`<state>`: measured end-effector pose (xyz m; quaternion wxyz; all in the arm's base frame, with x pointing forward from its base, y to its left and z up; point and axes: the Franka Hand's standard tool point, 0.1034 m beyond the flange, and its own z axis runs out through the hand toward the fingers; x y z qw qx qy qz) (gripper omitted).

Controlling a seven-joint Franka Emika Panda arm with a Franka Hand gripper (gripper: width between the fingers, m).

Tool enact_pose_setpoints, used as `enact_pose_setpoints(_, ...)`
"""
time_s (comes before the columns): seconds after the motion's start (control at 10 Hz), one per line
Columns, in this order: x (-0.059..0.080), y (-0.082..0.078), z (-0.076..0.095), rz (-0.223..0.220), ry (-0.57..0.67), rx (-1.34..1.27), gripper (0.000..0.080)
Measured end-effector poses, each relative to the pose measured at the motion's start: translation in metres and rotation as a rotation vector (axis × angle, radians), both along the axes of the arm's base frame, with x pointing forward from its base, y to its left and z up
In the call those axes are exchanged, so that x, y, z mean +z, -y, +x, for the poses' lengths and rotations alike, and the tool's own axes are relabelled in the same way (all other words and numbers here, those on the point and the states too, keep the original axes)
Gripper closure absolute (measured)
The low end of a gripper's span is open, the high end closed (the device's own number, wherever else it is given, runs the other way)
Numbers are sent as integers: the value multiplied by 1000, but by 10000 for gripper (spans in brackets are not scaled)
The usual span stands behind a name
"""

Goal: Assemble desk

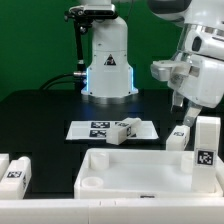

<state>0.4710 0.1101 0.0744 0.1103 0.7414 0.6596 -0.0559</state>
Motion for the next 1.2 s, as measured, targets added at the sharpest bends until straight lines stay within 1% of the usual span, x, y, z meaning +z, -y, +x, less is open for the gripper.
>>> enact_pose_setpoints(0.1, -2, 1, -3, 5, 9, -68, 150)
enact_pose_setpoints(0.5, -3, -1, -3, 25, 61, -309, 150)
enact_pose_setpoints(0.6, -3, -1, -3, 54, 87, -534, 150)
enact_pose_setpoints(0.7, -1, -1, -2, 75, 95, -728, 150)
enact_pose_setpoints(0.9, 3, -4, 4, 111, 104, -1027, 150)
enact_pose_setpoints(1.1, 3, -5, 4, 112, 118, -1101, 150)
enact_pose_setpoints(1.2, 3, -6, 3, 114, 132, -1189, 150)
